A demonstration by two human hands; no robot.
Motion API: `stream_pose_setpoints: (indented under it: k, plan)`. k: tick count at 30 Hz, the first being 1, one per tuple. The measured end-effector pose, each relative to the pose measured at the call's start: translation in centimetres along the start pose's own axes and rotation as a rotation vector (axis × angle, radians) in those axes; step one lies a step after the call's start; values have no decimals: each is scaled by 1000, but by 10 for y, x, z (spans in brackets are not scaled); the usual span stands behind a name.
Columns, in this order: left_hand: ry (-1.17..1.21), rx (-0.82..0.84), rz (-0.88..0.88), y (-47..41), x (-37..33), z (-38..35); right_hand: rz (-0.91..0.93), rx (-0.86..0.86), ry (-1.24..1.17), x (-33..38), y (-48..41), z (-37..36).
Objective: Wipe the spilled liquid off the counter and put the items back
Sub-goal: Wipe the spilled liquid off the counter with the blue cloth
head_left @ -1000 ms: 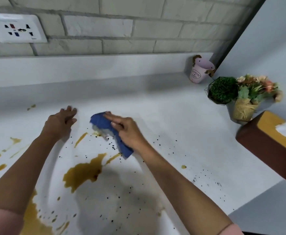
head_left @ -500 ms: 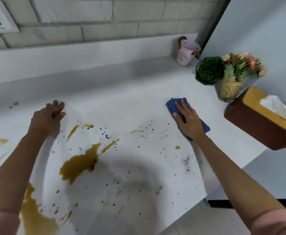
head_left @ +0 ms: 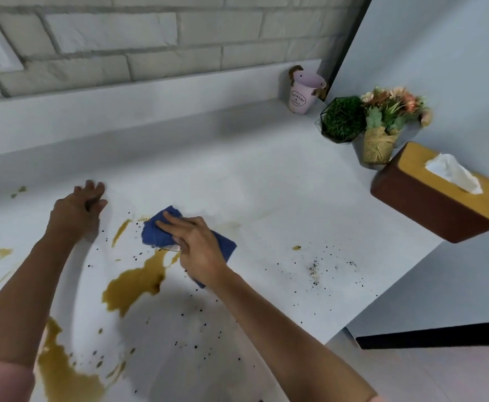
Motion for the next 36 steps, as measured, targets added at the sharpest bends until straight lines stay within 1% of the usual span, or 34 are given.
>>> stream_pose_setpoints:
  k: [2, 4, 8, 10, 12, 14, 16, 18, 20, 22, 25, 26, 28, 31, 35, 36]
  plan:
    - [-2, -19, -17, 1, 0, -1, 11, 32, -4, -2, 0, 5]
    - [2, -34, -23, 1, 1, -1, -12, 15, 55, -20, 7, 21]
    - [-7, -17, 0, 0, 2, -2, -157, -76, 161, -70, 12, 68]
    - [-14, -3, 11, 0, 1, -2, -220, -102, 211, -91, 0, 85]
    - [-27, -5, 18, 1, 0, -2, -265, -99, 266, -99, -25, 85]
    - [-34, -6, 11, 2, -1, -2, -238, -84, 268, -88, -49, 68]
    - [-38, -7, 9, 2, -2, -1, -134, -42, 201, -64, -58, 40]
    - [-44, -13, 7, 1, 0, -1, -40, -21, 117, -44, -47, 19]
    - [-44, -16, -2, 1, 1, -2, 3, -22, 52, -35, -28, 13]
    - [-30, -24, -27, 0, 2, -4, -5, -4, -51, -26, -14, 13]
    - [-23, -21, -14, -1, 3, -4, -78, -9, -384, -6, -11, 16]
    - [-22, -19, -13, -1, 3, -4, -133, -50, -510, -3, -14, 22]
    - [-17, -21, -15, 0, 2, -4, -227, -182, -760, -6, -21, 45]
    - [-11, -13, -6, 1, 1, -3, -310, -380, -1112, -33, -29, 89]
    - [20, -10, 2, 2, 0, -2, -410, -523, -1403, -66, -34, 122]
    - [14, -9, 0, 2, 0, -1, -413, -554, -1380, -74, -34, 125]
Point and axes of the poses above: each hand's wrist, its own y-axis away from the middle knuckle, its own z-axis out of the back of the hand, x = y × z, the point moved 1 cm from there along -y, towards the middle knuckle, and after that the axes turned 6 degrees about z, right-handed, at the moved point
